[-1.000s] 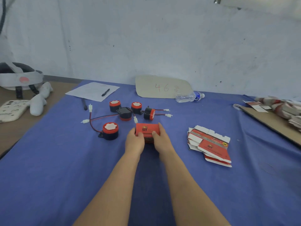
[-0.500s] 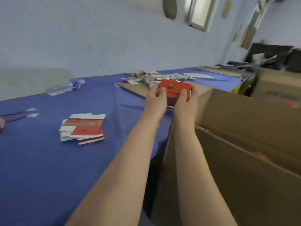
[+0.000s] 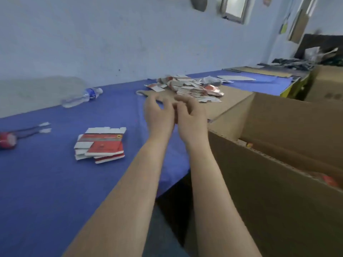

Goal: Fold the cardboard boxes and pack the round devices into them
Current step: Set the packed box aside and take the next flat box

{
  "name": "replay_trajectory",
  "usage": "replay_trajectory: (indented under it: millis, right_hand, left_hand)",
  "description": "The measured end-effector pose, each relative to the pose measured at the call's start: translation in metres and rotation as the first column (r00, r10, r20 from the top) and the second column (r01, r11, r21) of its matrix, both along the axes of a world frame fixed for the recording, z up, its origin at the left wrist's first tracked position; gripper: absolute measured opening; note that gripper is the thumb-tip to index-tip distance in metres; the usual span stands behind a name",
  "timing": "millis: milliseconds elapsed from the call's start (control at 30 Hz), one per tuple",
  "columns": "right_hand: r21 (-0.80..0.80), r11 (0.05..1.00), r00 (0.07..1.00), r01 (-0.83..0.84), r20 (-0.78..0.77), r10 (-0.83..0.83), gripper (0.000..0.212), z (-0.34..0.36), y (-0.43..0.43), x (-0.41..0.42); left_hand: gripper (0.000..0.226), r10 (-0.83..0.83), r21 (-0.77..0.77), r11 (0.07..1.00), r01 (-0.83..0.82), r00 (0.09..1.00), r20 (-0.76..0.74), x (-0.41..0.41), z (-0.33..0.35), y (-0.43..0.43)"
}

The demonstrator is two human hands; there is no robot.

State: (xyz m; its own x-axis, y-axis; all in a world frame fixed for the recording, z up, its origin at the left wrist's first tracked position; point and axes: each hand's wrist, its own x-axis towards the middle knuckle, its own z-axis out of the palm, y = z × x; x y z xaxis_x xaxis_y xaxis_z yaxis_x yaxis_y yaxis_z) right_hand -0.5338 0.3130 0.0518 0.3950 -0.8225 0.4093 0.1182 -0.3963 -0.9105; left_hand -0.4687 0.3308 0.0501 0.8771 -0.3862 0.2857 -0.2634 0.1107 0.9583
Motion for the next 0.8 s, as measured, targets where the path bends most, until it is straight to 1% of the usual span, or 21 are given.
replay_trajectory:
  millis: [33,67,133,200,267,333,400,467,533,633,700,733,800]
  right_hand:
    - [0.055,0.994,0.993,-0.097,-0.058,0.1,0.024,-0.011,0.012,0.028]
    - [0.093,0.985,0.979,-0.145,-0.133,0.156,0.025,-0.023,0.019,0.047]
    - [0.126,0.968,0.92,-0.219,-0.303,0.248,0.027,-0.05,0.037,0.093]
    - [0.141,0.963,0.84,-0.228,-0.473,0.268,0.032,-0.071,0.051,0.125]
    - [0.159,0.964,0.786,-0.212,-0.559,0.265,0.03,-0.083,0.058,0.147]
    - [0.155,0.972,0.751,-0.179,-0.617,0.237,0.028,-0.089,0.059,0.163]
    - [0.121,0.983,0.722,-0.134,-0.668,0.181,0.028,-0.093,0.056,0.175]
    - [0.098,0.991,0.702,-0.094,-0.699,0.135,0.029,-0.096,0.053,0.182]
    - [0.066,0.995,0.708,-0.08,-0.699,0.103,0.03,-0.099,0.053,0.185]
    - [-0.073,0.993,0.726,-0.09,-0.688,0.015,0.036,-0.101,0.061,0.188]
    - [-0.155,0.982,0.725,-0.109,-0.688,-0.028,0.041,-0.101,0.066,0.19]
    - [-0.185,0.975,0.708,-0.124,-0.705,-0.044,0.043,-0.101,0.068,0.191]
    - [-0.212,0.965,0.644,-0.158,-0.763,-0.062,0.047,-0.099,0.07,0.193]
  left_hand:
    - [0.032,0.103,0.069,0.992,-0.103,0.995,0.01,0.031,-0.01,0.021]
    - [0.036,0.177,0.165,0.97,-0.178,0.984,0.025,0.054,-0.021,0.037]
    - [0.041,0.292,0.363,0.887,-0.284,0.956,0.033,0.103,-0.045,0.078]
    - [0.041,0.327,0.522,0.803,-0.287,0.945,0.016,0.136,-0.067,0.108]
    - [0.036,0.291,0.642,0.729,-0.238,0.956,0.024,0.156,-0.084,0.125]
    - [0.036,0.226,0.708,0.682,-0.182,0.974,0.033,0.163,-0.094,0.129]
    - [0.037,0.195,0.745,0.647,-0.164,0.98,0.046,0.167,-0.099,0.127]
    - [0.036,0.217,0.744,0.642,-0.183,0.975,0.052,0.171,-0.1,0.126]
    - [0.036,0.242,0.723,0.667,-0.18,0.97,0.018,0.176,-0.099,0.124]
    - [0.04,0.238,0.679,0.722,-0.137,0.969,-0.057,0.181,-0.095,0.122]
    - [0.039,0.266,0.617,0.776,-0.131,0.955,-0.132,0.181,-0.092,0.124]
    - [0.039,0.277,0.581,0.802,-0.136,0.947,-0.162,0.181,-0.09,0.125]
    - [0.038,0.287,0.523,0.84,-0.143,0.936,-0.205,0.181,-0.088,0.128]
